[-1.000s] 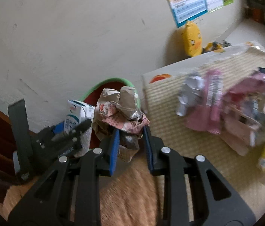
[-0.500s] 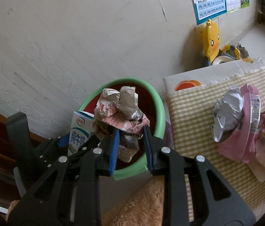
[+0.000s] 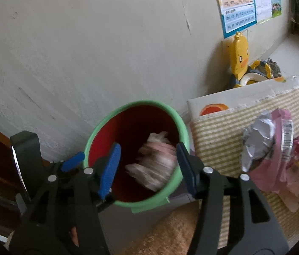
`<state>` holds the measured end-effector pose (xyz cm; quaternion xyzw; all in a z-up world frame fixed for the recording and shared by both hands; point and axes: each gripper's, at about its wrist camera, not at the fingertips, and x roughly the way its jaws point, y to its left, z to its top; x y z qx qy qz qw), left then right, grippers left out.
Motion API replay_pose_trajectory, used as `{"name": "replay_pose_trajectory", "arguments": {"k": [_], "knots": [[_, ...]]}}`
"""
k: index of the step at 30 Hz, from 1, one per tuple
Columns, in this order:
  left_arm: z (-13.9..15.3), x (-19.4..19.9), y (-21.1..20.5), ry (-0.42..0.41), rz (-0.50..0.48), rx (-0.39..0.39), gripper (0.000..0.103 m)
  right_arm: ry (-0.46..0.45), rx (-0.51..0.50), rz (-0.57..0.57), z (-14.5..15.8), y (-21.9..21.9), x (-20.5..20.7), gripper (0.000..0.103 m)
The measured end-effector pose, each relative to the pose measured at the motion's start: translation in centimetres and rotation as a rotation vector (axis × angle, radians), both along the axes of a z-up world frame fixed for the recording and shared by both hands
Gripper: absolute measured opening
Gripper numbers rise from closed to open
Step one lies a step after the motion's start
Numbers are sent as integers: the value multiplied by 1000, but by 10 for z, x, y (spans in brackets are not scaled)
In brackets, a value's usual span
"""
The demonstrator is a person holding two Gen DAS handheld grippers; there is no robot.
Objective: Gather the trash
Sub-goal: 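Drop the milk carton and paper ball into the bucket with both grippers, then grasp the pink snack wrapper with the left gripper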
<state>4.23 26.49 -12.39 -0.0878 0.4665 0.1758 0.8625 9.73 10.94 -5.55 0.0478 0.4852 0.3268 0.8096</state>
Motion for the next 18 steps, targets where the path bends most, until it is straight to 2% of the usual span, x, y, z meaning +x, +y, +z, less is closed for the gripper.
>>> {"name": "replay_pose_trajectory", "arguments": {"k": [7,14,18], "knots": [[6,-2,-14,-21,-17,-47,79,44,-9,-101,-8,-67,-14,53],[16,1,-65,-52,-140,-70,79,14,-108,-257,-16,-166,-46,53],[17,10,-109,-55,-261,-61,79,19,-168,-359,-25,-217,-69,53]]}}
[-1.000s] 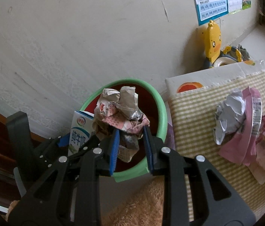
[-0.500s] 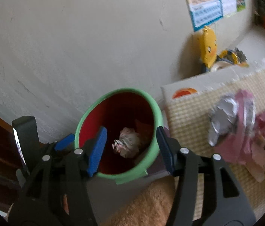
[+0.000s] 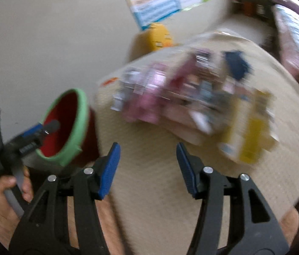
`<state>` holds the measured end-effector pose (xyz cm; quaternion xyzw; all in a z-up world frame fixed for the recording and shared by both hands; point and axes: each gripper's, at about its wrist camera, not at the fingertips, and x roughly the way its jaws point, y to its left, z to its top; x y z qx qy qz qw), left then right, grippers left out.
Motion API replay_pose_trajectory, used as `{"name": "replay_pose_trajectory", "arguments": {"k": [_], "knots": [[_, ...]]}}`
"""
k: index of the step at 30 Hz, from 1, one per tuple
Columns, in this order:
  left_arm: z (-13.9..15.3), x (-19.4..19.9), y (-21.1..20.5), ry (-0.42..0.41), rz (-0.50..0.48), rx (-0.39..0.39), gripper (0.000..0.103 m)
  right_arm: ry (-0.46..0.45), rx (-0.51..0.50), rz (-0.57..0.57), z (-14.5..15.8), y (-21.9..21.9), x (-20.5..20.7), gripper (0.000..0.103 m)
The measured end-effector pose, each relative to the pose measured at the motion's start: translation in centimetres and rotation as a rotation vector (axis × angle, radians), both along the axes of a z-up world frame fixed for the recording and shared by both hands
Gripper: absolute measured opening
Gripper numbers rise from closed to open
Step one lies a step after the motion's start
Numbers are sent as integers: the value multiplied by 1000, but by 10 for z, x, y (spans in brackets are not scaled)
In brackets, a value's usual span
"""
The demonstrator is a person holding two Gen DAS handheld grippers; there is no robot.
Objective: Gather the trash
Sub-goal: 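Grasp the pink snack wrapper with the left gripper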
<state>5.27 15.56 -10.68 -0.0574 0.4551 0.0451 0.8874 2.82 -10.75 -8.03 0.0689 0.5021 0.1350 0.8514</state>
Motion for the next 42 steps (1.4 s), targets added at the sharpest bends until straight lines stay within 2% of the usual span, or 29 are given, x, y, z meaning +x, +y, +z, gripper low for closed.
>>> {"name": "replay_pose_trajectory", "arguments": {"k": [3,5,7,9,12,15,18,19,22,28,36,42], "knots": [[2,10,-27,0,-68,-11,79,16,-7,-65,-7,-29,-11,53],[5,16,-41,-10,-99,-26,79,35,23,-112,-13,-47,-15,58],[9,32,-59,-23,-138,-49,78,43,52,-137,-16,-58,-17,58],[10,45,-73,-28,-169,-66,78,38,68,-141,-15,-61,-18,58],[3,71,-97,7,-212,-78,77,24,87,-128,-13,-61,-24,58],[-16,94,-116,90,-233,-74,67,24,111,-122,-11,-61,-25,58],[-38,113,-126,164,-225,-75,63,24,129,-123,-11,-63,-27,58],[-43,116,-127,179,-220,-73,56,24,133,-125,-11,-65,-27,58],[-50,121,-134,192,-218,-51,44,21,140,-135,-11,-70,-29,58],[-38,103,-138,164,-268,-50,34,32,150,-171,-15,-82,-30,58],[-35,48,-143,188,-353,-160,32,57,135,-181,-23,-82,-28,58],[-41,4,-150,250,-426,-256,32,38,101,-207,-21,-87,-23,58]]}}
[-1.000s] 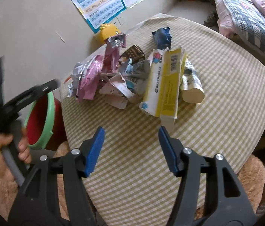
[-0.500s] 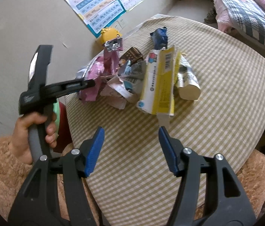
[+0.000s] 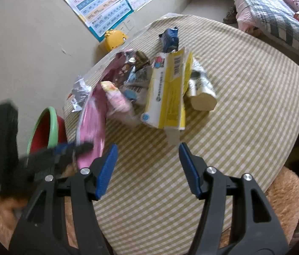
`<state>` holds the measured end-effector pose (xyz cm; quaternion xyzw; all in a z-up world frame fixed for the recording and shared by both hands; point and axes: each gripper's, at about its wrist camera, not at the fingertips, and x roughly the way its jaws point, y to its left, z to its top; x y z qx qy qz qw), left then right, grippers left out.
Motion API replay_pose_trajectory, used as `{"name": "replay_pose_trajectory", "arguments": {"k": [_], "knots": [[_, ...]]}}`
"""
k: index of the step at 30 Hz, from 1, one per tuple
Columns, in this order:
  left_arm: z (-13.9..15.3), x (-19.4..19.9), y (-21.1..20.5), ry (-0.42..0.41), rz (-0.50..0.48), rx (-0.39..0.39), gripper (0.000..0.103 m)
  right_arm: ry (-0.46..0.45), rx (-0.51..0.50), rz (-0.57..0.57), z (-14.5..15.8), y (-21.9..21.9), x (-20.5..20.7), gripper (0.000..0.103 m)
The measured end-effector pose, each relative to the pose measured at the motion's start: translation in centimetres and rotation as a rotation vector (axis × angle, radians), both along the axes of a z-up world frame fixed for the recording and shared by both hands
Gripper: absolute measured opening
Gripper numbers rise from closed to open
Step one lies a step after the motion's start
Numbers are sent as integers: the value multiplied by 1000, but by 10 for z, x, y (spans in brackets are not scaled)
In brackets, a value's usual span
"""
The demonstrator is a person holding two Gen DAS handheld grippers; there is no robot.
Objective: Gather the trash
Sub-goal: 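Grasp the pink snack wrapper with the left gripper, then grasp the yellow box with the right gripper while the left gripper holds the pink wrapper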
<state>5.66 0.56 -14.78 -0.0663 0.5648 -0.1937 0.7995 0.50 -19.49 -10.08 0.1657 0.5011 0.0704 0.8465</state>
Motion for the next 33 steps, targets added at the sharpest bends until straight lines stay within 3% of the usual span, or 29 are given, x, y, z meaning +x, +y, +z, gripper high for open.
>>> {"name": "replay_pose_trajectory", "arguments": {"k": [3,8,15,17,19,20,23,28,29,33], "knots": [[-5,-23,-4,22,-33,-18,32,-15,-24,-33,3,-8,10,64],[-7,-32,-10,1,-50,11,35,-43,-109,-51,5,-9,43,65],[-13,-33,-10,18,-45,2,43,23,-162,-103,-24,-3,91,65],[-14,-35,-8,20,-45,-4,44,-3,-234,-78,-28,8,92,72],[-15,-35,-6,20,-42,-13,45,-16,-335,-18,-32,21,91,72],[-16,-35,-5,23,-40,-17,45,-25,-367,8,-33,25,90,68],[-19,-34,-2,35,-32,-22,48,-31,-337,45,-31,26,83,49],[-22,-36,0,35,-28,-19,48,-41,-223,19,-16,11,64,38],[-21,-36,0,33,-28,-18,48,-43,-204,16,-12,8,60,26],[-19,-35,0,25,-22,-20,47,-51,-136,5,0,-8,35,27]]}}
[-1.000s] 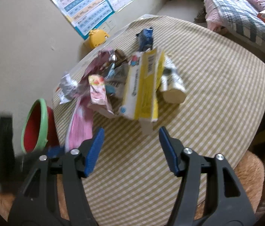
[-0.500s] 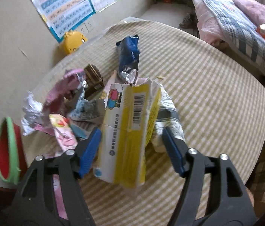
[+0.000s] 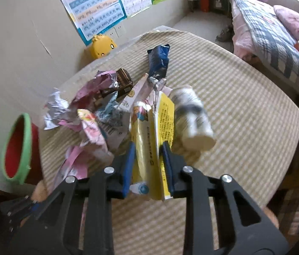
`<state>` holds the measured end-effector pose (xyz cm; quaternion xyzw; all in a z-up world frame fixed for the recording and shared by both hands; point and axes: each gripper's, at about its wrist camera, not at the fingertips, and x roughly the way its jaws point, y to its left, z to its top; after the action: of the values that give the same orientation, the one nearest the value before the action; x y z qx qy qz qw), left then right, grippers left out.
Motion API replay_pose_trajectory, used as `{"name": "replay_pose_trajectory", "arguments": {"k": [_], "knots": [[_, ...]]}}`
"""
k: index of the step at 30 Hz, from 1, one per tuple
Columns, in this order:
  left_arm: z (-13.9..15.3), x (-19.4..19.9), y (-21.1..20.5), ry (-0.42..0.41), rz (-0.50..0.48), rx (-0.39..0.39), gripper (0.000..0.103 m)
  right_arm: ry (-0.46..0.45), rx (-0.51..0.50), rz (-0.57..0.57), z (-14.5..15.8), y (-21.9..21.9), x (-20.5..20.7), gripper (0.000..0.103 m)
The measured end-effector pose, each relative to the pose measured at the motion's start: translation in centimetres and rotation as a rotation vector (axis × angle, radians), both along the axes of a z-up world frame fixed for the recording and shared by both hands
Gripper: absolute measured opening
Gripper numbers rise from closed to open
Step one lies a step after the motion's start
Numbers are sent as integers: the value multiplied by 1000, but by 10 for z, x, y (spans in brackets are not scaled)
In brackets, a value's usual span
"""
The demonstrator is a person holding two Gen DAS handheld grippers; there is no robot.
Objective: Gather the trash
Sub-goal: 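Grasp the yellow box with the right gripper while the left gripper holds the pink wrapper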
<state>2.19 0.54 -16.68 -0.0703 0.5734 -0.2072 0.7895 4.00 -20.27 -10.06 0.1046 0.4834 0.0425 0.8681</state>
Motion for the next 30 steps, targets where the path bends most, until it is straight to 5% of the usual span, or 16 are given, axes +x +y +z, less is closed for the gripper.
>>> {"name": "replay_pose_trajectory", "arguments": {"k": [20,23,30], "knots": [[12,30,-18,-24,23,-15,55,149,130,-17,-30,-22,-44,27],[4,35,-24,7,40,3,55,147,111,-29,-28,-24,-46,48],[-11,37,-31,20,32,25,53,161,67,1,-33,-13,-39,60]]}}
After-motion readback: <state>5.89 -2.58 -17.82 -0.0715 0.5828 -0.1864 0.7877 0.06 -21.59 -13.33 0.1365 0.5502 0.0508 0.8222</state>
